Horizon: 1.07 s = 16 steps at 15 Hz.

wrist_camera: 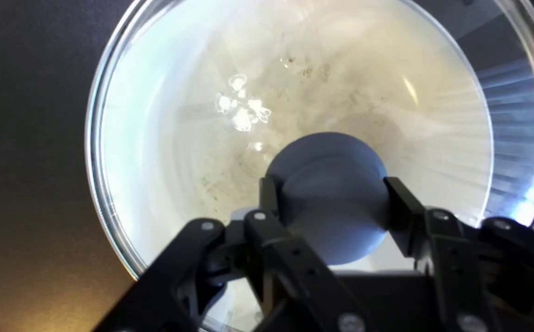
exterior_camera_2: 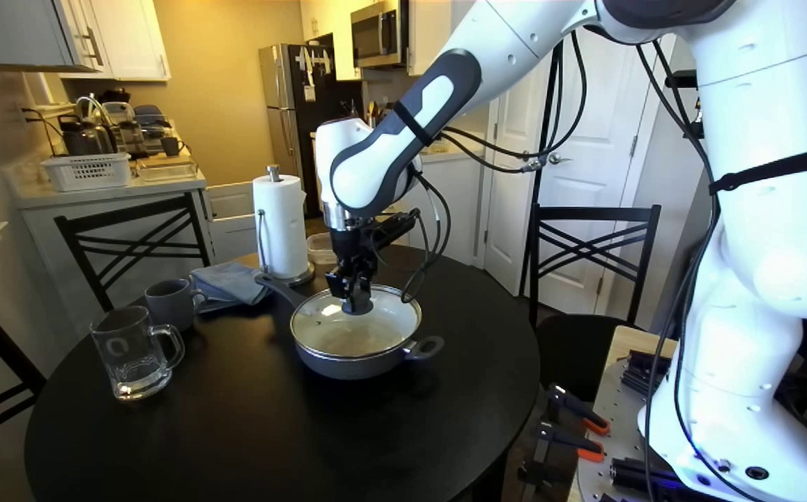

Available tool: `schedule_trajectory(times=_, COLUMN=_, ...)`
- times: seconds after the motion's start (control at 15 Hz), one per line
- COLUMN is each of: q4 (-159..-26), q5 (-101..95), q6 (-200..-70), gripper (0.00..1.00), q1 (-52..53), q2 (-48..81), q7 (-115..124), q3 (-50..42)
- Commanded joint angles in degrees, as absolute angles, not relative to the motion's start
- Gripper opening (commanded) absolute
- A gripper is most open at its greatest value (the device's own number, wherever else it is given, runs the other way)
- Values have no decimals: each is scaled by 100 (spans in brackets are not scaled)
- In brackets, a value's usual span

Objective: Place the lid on the pan

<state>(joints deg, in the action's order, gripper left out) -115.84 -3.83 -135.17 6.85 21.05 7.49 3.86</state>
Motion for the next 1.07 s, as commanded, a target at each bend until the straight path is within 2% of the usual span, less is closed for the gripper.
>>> schedule_trajectory(times=0.0, q4=-11209, q5=-472, q6=-13297, gripper=33, q1=759, q2=2300, q7=811, q3=307)
schedule_trajectory(times=1.0, q4=-10919, q5=-434, q6=-13257, gripper=33, q1=651, q2=2650, q7=709, q3=54)
